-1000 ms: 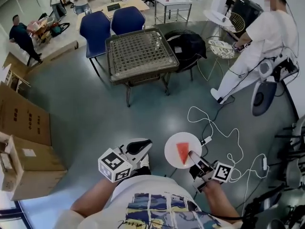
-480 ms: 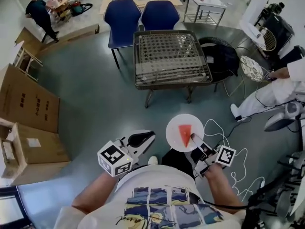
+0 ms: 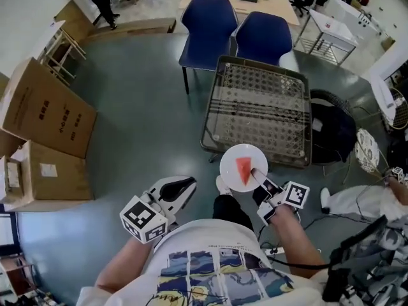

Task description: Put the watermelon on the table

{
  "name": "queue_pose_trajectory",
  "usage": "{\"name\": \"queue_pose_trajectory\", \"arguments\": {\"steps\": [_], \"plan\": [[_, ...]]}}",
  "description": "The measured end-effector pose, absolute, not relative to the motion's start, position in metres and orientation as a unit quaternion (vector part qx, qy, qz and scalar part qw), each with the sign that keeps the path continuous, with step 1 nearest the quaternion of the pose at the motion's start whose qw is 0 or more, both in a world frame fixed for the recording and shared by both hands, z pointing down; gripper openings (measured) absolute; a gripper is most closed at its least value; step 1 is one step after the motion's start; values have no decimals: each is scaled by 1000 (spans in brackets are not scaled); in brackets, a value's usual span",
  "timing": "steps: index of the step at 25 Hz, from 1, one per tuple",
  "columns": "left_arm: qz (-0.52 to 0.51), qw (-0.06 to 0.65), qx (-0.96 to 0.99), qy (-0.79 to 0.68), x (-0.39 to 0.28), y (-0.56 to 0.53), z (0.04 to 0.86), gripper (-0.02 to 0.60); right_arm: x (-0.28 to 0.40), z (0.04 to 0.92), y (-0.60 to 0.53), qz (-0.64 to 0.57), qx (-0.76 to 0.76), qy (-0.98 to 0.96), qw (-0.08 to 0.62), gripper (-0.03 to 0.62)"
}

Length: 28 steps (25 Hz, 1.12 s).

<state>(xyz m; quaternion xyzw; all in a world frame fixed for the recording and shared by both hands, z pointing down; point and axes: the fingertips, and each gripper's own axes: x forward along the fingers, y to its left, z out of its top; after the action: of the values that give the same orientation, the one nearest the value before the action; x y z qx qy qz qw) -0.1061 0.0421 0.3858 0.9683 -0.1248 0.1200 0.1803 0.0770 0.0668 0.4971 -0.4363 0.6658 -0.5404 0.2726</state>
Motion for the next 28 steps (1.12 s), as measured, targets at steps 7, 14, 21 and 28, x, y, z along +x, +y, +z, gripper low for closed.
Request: {"name": "queue_pose_trajectory", "arguments": {"steps": [7, 14, 21, 28], "plan": [[127, 179, 953, -208, -52, -63, 374, 31, 146, 536, -100, -559, -397, 700, 199, 26], [140, 192, 931, -277, -29, -113, 369, 31, 197, 612, -223, -602, -396, 671, 176, 26], [155, 216, 903, -338, -34, -137, 383, 31, 240, 688, -316, -616, -427, 640, 171, 26], [164, 241, 871, -395, -55, -144, 390, 31, 246, 747, -372, -635, -447, 608, 163, 26]]}}
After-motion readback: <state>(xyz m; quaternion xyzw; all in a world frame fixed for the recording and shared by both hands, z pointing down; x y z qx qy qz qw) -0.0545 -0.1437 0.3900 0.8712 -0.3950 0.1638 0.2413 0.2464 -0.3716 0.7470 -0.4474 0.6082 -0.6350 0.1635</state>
